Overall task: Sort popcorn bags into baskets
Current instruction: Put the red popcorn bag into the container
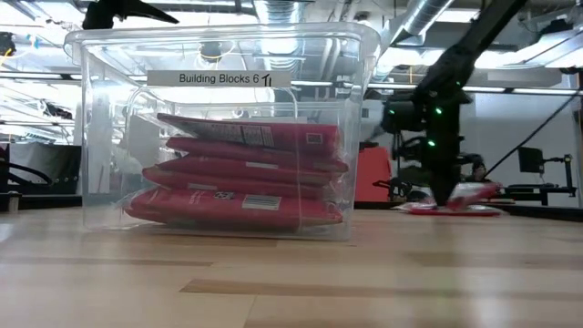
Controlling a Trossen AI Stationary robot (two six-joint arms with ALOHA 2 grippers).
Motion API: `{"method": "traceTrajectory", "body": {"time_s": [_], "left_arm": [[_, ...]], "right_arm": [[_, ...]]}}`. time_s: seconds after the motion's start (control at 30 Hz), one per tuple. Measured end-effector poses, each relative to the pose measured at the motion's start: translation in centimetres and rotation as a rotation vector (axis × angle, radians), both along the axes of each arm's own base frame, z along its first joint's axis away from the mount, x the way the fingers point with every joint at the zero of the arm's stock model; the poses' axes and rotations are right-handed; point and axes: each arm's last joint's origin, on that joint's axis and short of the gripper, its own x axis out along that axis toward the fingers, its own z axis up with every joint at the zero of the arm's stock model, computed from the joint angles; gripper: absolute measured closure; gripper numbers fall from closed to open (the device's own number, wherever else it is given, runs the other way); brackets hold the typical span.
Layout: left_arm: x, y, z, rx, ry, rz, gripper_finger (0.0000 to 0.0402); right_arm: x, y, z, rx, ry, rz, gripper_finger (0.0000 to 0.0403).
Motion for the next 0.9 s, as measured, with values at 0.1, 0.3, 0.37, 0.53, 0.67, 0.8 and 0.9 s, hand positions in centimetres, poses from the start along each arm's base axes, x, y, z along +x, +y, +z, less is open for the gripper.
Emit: {"method": "traceTrajectory", "body": {"time_s": [0.1, 0.3, 0.37, 0.53, 0.67, 0.8, 0.9], "left_arm": [[0.0, 0.0, -0.2, 0.011, 0.023, -0.001, 0.0198], [-0.1, 0.0, -0.6, 0.031, 0.066, -0.002, 0.0198], [-0.1, 0.1, -0.7, 0.038, 0.081, -0.001, 0.0198], [-0.1, 0.4, -1.1, 0.068, 0.14, 0.001, 0.0198], [0.5, 2.1, -1.4, 0.121, 0.246, -0.019, 0.0197], [1.7, 5.3, -2.1, 0.153, 0.378, -0.043, 0.0191], [2.7, 8.3, -3.0, 0.124, 0.459, -0.113, 0.0185]], "right_arm": [[2.4, 1.3, 0.2, 0.048, -0.069, 0.133, 0.0397], [7.2, 4.0, 1.2, 0.11, -0.237, 0.406, 0.0381], [8.2, 4.8, 2.8, 0.088, -0.288, 0.487, 0.0373], [8.9, 5.8, 7.8, -0.047, -0.396, 0.542, 0.038], [7.7, 6.3, 10.6, -0.103, -0.461, 0.526, 0.0391], [6.0, 5.9, 11.4, -0.111, -0.416, 0.35, 0.0383], [4.9, 5.3, 10.8, -0.11, -0.321, 0.232, 0.0373]]}}
